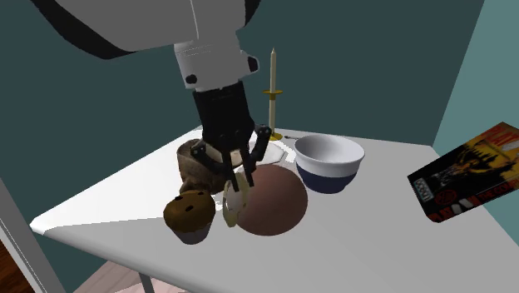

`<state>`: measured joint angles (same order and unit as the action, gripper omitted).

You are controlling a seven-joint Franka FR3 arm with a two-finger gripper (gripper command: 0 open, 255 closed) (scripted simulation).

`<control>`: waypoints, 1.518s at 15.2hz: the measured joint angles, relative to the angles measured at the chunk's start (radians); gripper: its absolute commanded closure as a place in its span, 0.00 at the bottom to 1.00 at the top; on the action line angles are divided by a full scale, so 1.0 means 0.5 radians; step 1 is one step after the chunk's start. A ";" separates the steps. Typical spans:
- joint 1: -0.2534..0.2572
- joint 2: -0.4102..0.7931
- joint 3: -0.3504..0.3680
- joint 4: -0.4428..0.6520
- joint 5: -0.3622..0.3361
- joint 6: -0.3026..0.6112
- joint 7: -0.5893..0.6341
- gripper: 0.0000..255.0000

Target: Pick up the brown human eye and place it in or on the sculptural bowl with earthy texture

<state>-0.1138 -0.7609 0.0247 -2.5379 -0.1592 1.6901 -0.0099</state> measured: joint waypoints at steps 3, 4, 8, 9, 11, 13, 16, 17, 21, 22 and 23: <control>-0.001 0.003 0.002 0.086 0.003 -0.085 -0.013 1.00; -0.001 0.000 0.003 0.111 0.004 -0.112 -0.017 1.00; -0.003 0.018 0.004 0.232 0.006 -0.212 -0.034 1.00; -0.004 0.014 0.005 0.257 0.006 -0.241 -0.038 1.00; -0.005 0.029 0.006 0.315 0.006 -0.284 -0.046 1.00; -0.008 0.034 0.005 0.375 0.005 -0.337 -0.058 1.00; -0.010 0.056 0.007 0.469 0.005 -0.408 -0.069 1.00; -0.010 0.067 0.009 0.502 0.006 -0.432 -0.072 1.00; -0.013 0.096 0.013 0.628 0.006 -0.527 -0.085 1.00; -0.014 0.104 0.014 0.654 0.006 -0.545 -0.088 1.00; -0.014 0.113 0.015 0.690 0.006 -0.572 -0.092 1.00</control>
<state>-0.1210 -0.7046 0.0325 -2.1926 -0.1561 1.4041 -0.0560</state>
